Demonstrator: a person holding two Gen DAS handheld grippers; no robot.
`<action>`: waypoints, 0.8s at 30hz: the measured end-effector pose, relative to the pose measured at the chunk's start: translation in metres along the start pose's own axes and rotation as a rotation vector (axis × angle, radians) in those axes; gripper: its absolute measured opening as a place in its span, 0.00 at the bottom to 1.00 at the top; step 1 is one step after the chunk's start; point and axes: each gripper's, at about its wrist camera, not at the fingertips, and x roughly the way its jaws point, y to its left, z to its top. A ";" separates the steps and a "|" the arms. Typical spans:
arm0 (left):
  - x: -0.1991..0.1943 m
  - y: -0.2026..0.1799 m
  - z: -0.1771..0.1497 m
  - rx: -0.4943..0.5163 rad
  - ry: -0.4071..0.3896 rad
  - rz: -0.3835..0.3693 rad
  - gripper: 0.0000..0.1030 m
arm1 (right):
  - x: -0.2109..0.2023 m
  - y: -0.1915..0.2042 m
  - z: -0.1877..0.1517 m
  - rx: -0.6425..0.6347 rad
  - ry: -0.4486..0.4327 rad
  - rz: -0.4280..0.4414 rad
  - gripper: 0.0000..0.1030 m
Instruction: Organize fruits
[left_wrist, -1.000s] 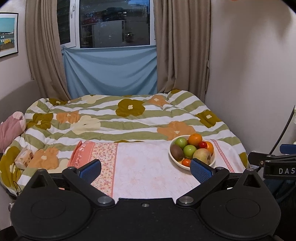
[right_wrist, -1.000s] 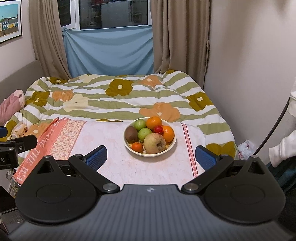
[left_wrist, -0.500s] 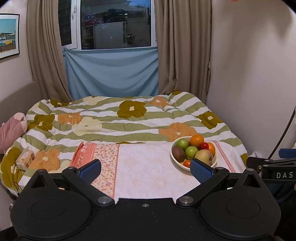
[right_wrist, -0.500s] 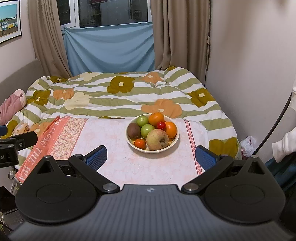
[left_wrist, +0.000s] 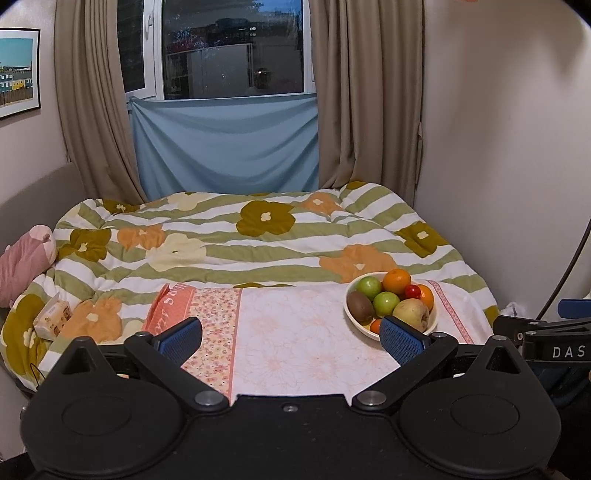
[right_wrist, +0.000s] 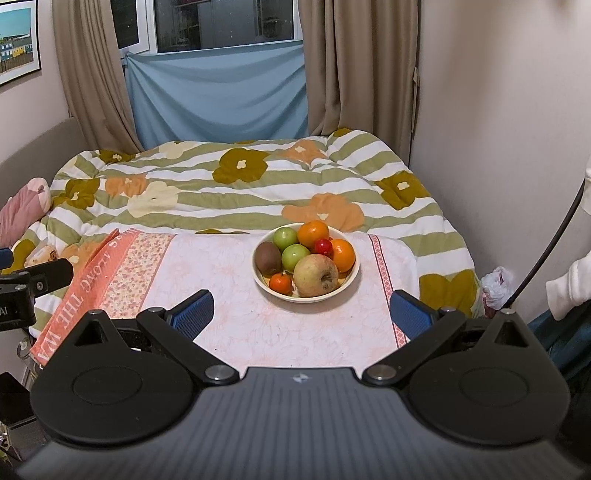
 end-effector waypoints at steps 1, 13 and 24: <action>0.000 0.000 0.000 0.000 0.000 -0.001 1.00 | 0.000 0.000 0.000 0.000 0.000 0.001 1.00; -0.001 -0.003 0.002 -0.012 0.005 -0.002 1.00 | 0.002 -0.001 -0.002 0.002 0.001 0.006 1.00; -0.004 -0.008 0.001 0.036 -0.017 0.040 1.00 | 0.003 0.002 -0.003 0.001 0.004 0.012 1.00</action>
